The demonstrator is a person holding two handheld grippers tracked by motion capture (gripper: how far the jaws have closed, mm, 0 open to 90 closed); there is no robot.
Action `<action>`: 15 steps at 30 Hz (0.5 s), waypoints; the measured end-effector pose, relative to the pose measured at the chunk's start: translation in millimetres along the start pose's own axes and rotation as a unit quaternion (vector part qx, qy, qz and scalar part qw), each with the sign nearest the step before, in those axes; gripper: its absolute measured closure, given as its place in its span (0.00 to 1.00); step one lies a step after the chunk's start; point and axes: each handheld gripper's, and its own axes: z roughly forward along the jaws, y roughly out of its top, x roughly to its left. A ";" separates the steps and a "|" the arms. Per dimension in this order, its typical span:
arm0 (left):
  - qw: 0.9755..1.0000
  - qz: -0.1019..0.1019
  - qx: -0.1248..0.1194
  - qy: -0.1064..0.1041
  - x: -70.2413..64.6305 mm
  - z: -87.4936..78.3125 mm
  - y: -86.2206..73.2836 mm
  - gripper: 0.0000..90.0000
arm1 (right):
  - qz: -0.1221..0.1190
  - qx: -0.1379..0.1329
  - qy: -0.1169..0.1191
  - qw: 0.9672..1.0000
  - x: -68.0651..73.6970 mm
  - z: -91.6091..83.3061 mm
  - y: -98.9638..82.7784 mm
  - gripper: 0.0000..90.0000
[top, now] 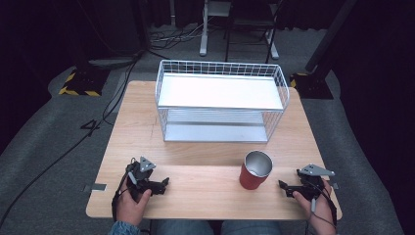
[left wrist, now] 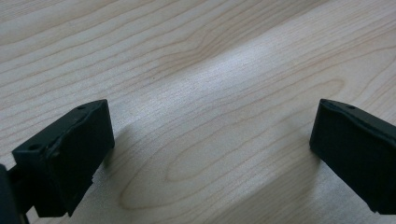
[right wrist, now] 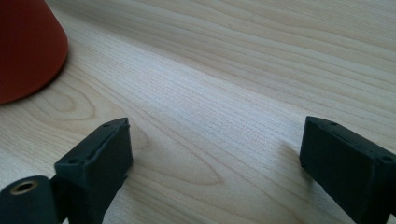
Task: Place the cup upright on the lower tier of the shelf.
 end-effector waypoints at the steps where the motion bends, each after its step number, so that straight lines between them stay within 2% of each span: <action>1: 1.000 0.001 0.000 0.001 0.3 0.3 0.5 0.00 | 0.000 0.000 0.000 1.000 0.0 0.0 0.0 0.11; 15: 1.000 0.000 0.002 0.003 0.3 1.7 2.5 0.00 | 0.002 -0.005 0.000 1.000 2.6 -2.4 -1.8 0.15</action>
